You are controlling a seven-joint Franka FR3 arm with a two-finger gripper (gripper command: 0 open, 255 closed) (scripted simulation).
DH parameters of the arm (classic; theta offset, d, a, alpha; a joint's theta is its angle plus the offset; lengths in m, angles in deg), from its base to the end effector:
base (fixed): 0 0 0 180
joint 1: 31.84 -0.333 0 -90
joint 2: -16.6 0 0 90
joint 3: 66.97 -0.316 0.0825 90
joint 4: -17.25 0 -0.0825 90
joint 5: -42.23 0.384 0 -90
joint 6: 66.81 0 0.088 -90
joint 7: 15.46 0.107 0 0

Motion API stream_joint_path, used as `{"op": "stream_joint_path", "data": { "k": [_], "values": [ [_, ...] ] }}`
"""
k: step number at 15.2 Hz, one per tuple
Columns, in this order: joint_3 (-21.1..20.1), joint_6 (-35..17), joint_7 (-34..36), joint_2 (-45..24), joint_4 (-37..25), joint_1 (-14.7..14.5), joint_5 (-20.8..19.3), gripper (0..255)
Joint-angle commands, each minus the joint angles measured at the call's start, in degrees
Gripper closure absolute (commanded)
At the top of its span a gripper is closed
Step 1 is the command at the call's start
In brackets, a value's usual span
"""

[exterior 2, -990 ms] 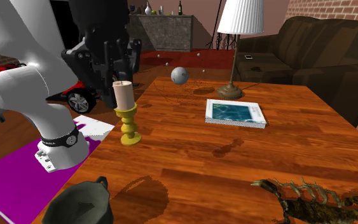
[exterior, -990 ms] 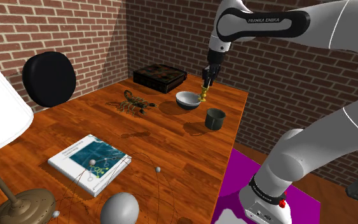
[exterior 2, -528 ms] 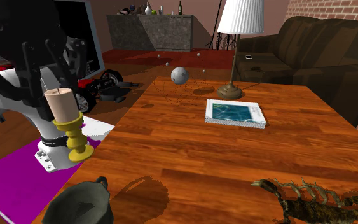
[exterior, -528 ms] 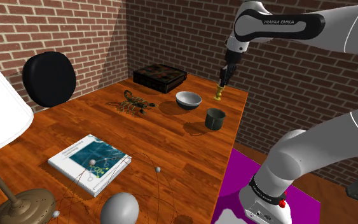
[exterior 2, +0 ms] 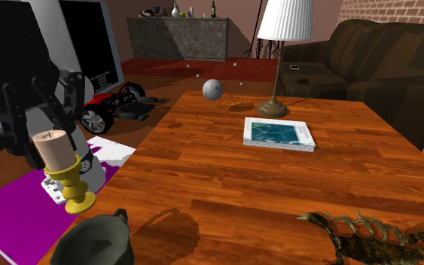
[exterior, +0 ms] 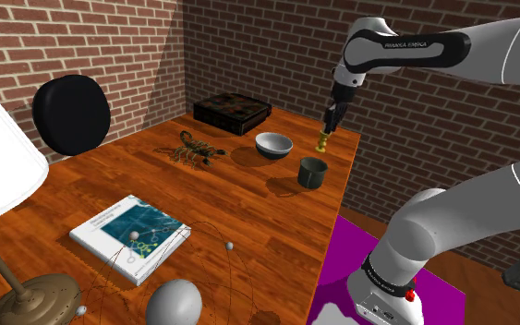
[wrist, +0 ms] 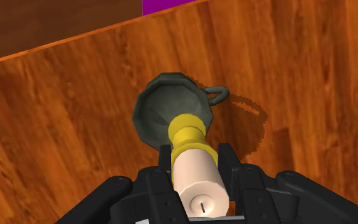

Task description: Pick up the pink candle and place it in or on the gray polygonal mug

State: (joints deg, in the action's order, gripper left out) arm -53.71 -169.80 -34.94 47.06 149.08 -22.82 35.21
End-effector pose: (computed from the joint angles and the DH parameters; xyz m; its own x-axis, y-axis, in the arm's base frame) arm 0.3599 -0.1717 0.5413 0.9998 0.0078 0.0159 0.0076 -0.9999 0.0091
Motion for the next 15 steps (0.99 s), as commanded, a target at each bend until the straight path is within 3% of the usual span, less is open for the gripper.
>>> {"op": "stream_joint_path", "data": {
  "k": [1,15],
  "values": [
    [0.2,-1.6,0.0,-0.1,1.4,0.0,-0.1,255],
    [1.2,-11.5,0.1,-1.6,9.9,0.3,-0.7,255]
  ]
}}
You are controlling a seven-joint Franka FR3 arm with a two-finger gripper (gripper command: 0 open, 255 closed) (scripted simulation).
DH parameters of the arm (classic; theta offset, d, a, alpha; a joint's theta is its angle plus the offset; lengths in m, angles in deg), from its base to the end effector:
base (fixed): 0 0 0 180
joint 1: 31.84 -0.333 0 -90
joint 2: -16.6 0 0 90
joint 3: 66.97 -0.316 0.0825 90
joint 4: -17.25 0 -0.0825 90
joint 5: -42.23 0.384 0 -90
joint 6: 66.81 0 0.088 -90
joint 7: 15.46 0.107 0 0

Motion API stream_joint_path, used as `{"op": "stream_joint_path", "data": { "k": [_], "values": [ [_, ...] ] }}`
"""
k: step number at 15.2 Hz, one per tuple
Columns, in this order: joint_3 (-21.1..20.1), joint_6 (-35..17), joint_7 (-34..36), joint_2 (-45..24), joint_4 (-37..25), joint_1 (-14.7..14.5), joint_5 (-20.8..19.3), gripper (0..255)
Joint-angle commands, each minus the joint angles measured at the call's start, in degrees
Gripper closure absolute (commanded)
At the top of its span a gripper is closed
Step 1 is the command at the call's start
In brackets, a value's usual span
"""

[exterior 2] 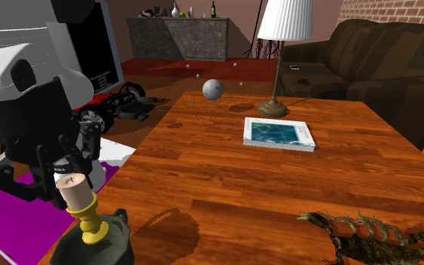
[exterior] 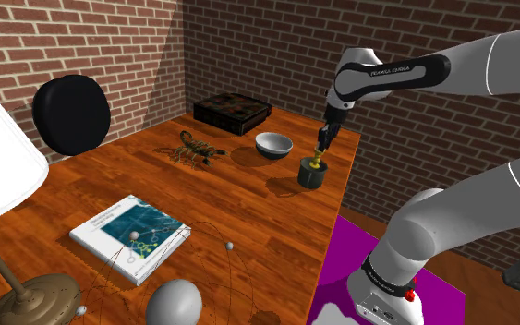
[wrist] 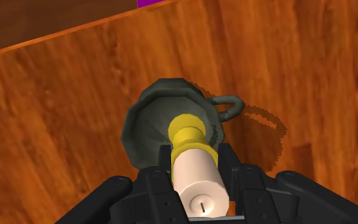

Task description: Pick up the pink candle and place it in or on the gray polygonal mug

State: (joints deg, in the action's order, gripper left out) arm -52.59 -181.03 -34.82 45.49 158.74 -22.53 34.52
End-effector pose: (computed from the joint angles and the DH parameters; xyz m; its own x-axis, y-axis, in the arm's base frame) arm 0.3607 -0.1719 0.4669 0.9998 0.0079 0.0159 0.0078 -0.9999 0.0092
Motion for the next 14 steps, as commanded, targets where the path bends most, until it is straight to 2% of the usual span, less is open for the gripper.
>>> {"op": "stream_joint_path", "data": {
  "k": [1,6,7,12,14],
  "values": [
    [0.1,-0.3,0.0,0.0,0.2,0.0,0.0,255],
    [0.1,-0.3,0.0,0.0,0.2,0.0,0.0,255],
    [0.1,-0.3,0.0,0.0,0.2,0.0,0.0,0],
    [0.1,-0.3,0.0,0.0,0.2,0.0,0.0,0],
    [-0.4,3.8,0.0,0.9,-2.9,-0.1,0.2,0]
  ]
}}
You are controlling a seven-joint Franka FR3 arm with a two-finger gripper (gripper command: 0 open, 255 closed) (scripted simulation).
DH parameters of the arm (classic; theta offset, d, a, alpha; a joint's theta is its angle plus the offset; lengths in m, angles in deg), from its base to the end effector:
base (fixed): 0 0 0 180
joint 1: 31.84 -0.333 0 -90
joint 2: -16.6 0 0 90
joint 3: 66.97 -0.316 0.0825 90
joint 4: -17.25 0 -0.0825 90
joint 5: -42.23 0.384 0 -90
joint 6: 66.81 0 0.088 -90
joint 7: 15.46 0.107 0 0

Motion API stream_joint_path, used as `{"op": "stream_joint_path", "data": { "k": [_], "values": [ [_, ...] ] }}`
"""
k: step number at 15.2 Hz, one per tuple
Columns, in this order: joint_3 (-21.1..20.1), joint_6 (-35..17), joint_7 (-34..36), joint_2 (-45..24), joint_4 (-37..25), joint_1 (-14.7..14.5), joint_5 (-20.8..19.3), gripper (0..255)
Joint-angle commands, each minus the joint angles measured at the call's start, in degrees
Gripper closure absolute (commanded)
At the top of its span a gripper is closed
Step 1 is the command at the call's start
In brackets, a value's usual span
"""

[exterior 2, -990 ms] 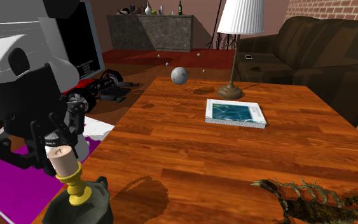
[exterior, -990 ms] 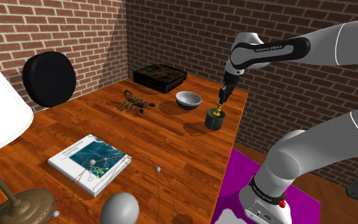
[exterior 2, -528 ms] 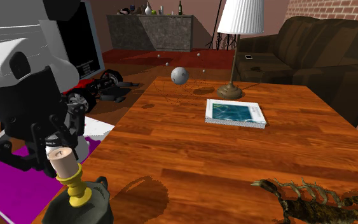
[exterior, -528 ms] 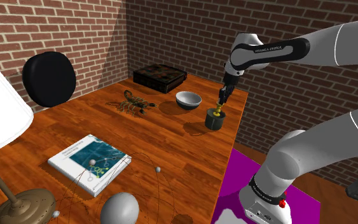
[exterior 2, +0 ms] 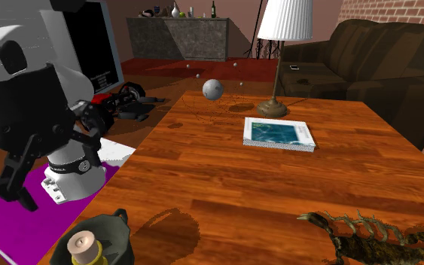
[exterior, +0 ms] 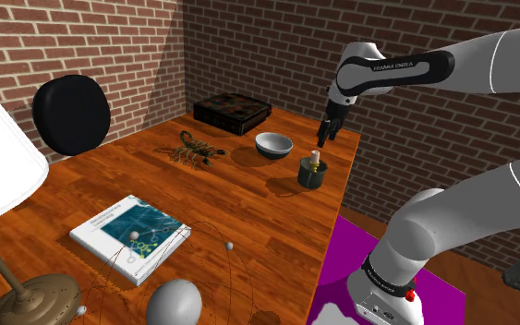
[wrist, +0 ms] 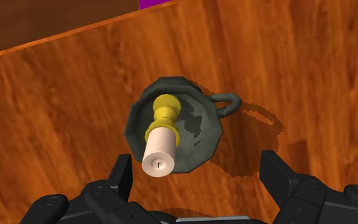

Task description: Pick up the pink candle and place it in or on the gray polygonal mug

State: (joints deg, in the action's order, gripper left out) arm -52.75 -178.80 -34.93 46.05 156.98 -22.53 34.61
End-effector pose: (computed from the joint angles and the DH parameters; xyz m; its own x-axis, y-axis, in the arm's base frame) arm 0.3603 -0.1728 0.4818 0.9998 0.0079 0.0173 0.0077 -0.9999 0.0094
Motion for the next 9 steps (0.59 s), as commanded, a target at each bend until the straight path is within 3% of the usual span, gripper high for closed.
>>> {"op": "stream_joint_path", "data": {
  "k": [1,9],
  "values": [
    [-0.4,3.6,0.1,0.7,-2.8,-0.1,0.2,0],
    [-0.6,5.2,0.1,0.9,-4.2,-0.2,0.3,0]
  ]
}}
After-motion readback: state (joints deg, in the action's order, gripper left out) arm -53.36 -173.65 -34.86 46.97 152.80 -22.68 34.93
